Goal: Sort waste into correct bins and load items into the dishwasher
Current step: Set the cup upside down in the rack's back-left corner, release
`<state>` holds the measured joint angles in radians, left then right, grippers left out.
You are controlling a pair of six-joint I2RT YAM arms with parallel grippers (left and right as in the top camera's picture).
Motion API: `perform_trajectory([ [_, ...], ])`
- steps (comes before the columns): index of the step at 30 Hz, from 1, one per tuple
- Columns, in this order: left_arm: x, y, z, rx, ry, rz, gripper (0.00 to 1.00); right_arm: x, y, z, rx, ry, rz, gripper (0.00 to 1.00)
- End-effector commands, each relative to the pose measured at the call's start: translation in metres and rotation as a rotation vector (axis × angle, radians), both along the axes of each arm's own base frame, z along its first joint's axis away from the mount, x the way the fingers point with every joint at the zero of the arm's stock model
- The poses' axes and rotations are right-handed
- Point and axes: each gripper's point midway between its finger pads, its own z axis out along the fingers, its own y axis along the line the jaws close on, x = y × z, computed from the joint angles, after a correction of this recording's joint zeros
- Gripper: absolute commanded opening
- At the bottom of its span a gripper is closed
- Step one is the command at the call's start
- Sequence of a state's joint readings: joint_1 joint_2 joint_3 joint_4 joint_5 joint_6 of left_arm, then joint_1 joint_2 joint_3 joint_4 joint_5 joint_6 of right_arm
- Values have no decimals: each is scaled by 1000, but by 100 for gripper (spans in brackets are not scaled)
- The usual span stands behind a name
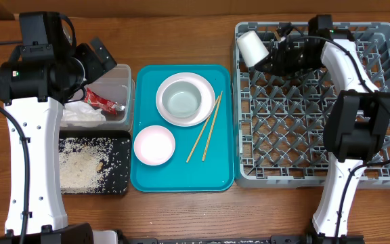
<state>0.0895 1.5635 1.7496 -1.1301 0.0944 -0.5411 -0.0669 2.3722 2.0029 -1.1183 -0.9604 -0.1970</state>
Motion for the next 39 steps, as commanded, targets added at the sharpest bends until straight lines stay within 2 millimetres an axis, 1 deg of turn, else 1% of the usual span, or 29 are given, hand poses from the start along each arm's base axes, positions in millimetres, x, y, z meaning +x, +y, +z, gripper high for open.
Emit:
perform_trajectory([
  [1, 0, 0, 12, 6, -35, -13, 100, -2, -17, -11, -77, 24, -17, 7],
  [3, 0, 0, 12, 6, -35, -13, 100, -1, -23, -8, -111, 24, -25, 7],
  [4, 0, 0, 12, 6, -35, -13, 100, 0, -25, -3, -129, 16, -29, 8],
  [11, 0, -1, 12, 6, -35, -13, 100, 13, -42, 54, -277, -80, -67, 8],
  [13, 0, -1, 12, 6, -35, -13, 100, 15, -46, 65, -346, -81, -96, 8],
  [15, 0, -1, 12, 5, -35, -13, 100, 13, -45, 72, -414, -80, -107, 8],
  [17, 0, -1, 12, 6, -35, -13, 100, 11, -39, 74, -468, -76, -103, 8],
  [20, 0, -1, 12, 6, -35, -13, 100, 3, -22, 69, -558, -39, -105, 8],
  [23, 0, -1, 12, 6, -35, -13, 100, -11, 4, 61, -648, -2, -79, 8],
  [25, 0, 0, 12, 6, -35, -13, 100, -23, 24, 57, -700, 20, -60, 8],
  [28, 0, 0, 12, 6, -35, -13, 100, -47, 63, 54, -729, 75, -36, 8],
  [32, 0, -1, 12, 6, -35, -13, 100, -80, 104, 52, -736, 191, -71, 8],
  [36, 0, -1, 12, 6, -35, -13, 100, -110, 131, 51, -759, 295, -110, 7],
  [37, 0, -1, 12, 6, -35, -13, 100, -116, 136, 51, -763, 320, -131, 5],
  [39, 0, -1, 12, 6, -35, -13, 100, -126, 144, 50, -773, 362, -168, 4],
])
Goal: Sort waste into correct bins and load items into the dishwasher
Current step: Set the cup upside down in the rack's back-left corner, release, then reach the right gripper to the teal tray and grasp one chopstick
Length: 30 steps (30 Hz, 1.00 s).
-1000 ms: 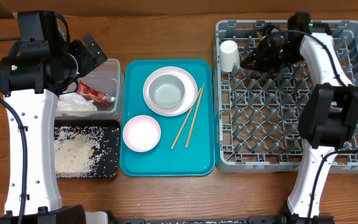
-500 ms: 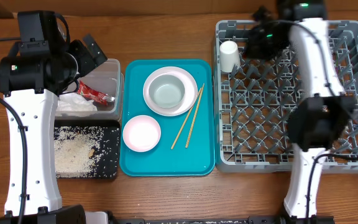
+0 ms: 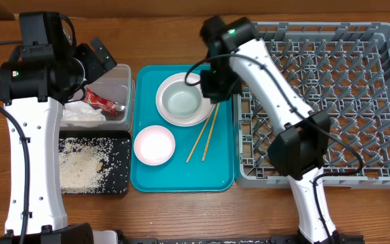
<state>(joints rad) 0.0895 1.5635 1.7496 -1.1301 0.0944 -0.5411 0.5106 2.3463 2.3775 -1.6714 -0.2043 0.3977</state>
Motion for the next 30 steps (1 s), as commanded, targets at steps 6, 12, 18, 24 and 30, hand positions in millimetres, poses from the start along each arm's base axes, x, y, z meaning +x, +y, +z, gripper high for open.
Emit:
perform_trajectory([
  [6, 0, 0, 12, 6, -35, -13, 100, -16, 13, 15, -153, -56, -322, 4],
  [12, 0, 0, 12, 6, -35, -13, 100, -39, 26, 1, -231, -54, -315, 4],
  [18, 0, 0, 12, 6, -35, -13, 100, -65, 15, -30, -340, 40, -318, 4],
  [24, 0, -1, 12, 6, -35, -13, 100, -79, 8, -43, -390, 84, -342, 4],
  [30, 0, -1, 12, 6, -35, -13, 100, -72, 17, -43, -348, 42, -293, 4],
])
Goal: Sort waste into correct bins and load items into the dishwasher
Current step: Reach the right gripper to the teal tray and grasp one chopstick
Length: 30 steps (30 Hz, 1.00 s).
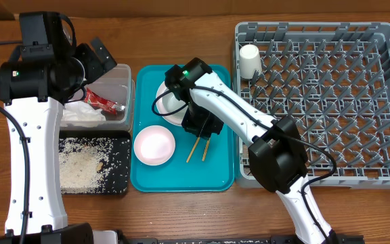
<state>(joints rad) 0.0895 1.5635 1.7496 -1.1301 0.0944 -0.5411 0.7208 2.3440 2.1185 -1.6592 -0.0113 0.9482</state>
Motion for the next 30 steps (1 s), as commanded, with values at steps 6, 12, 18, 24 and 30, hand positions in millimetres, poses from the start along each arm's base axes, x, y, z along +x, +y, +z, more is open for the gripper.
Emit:
perform_trajectory([
  [6, 0, -1, 12, 6, -35, -13, 100, 15, 25, 14, 166, -75, 218, 7],
  [12, 0, -1, 12, 6, -35, -13, 100, 22, 6, 52, 160, -153, 169, 4],
  [18, 0, -1, 12, 6, -35, -13, 100, 14, -53, 169, 108, -464, 49, 4],
  [24, 0, -1, 12, 6, -35, -13, 100, -9, -85, 243, 199, -668, -89, 17],
  [30, 0, -1, 12, 6, -35, -13, 100, -9, -68, 207, 224, -573, -120, 35],
])
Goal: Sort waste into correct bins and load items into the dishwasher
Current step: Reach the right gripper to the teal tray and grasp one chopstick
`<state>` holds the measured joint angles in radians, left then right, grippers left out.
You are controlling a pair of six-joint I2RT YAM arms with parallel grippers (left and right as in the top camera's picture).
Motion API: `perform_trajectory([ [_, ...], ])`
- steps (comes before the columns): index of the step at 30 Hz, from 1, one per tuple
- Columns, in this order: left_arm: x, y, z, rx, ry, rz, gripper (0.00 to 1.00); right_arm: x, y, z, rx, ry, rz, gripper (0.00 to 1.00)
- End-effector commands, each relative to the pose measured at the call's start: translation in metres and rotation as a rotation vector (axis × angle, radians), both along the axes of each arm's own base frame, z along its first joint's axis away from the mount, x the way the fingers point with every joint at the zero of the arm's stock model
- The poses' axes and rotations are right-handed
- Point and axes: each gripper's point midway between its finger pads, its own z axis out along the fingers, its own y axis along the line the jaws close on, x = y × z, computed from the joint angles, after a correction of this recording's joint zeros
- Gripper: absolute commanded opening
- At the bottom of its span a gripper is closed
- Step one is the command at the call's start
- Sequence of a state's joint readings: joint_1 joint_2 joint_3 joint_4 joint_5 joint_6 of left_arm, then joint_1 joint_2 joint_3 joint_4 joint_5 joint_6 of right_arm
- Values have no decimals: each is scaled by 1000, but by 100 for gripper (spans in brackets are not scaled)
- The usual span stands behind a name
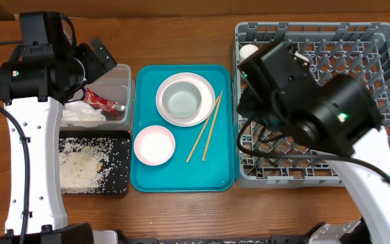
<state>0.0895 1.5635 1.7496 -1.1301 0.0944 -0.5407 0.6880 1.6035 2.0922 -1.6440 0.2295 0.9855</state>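
Observation:
On the teal tray point(181, 177) lie a white bowl on a plate point(185, 99), a small pink-white bowl point(154, 145) and a pair of chopsticks point(206, 129). A white cup point(248, 51) stands in the far left corner of the grey dishwasher rack point(357, 41), half covered by my right arm point(303, 102). That arm looms large over the rack's left side, and its fingers are hidden under its own body. My left gripper point(97, 57) hangs open over the far edge of the clear bin point(122, 88), holding nothing.
The clear bin holds a red wrapper point(102, 101) and crumpled white tissue point(81, 112). In front of it a black tray point(117, 169) holds scattered rice. Wooden table surrounds the tray, bins and rack.
My right arm has left the teal tray, where its gripper stood over the chopsticks, and now rises over the rack's left side. The chopsticks lie as before. The left arm has not moved.
My right gripper was at the rack's far left corner with the white cup. Then it was over the bowl on the teal tray, then over the chopsticks with the cup left standing in the rack. Now it is back over the rack. The tray's items are unmoved.

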Motion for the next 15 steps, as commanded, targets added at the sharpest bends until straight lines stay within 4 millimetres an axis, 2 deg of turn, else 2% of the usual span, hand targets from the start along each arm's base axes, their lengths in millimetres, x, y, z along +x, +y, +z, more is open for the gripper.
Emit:
perform_trajectory([
  [1, 0, 0, 12, 6, -35, -13, 100, 9, 20, -67, -50, 172, -18, 33],
  [2, 0, 0, 12, 6, -35, -13, 100, 10, 24, -80, -49, 195, -14, 30],
  [6, 0, -1, 12, 5, -35, -13, 100, 15, 34, -135, -24, 246, -92, 31],
  [9, 0, -1, 12, 5, -35, -13, 100, 25, 43, -161, 5, 224, -92, 31],
  [15, 0, -1, 12, 5, -35, -13, 100, 39, 64, -196, 93, 184, -69, 31],
])
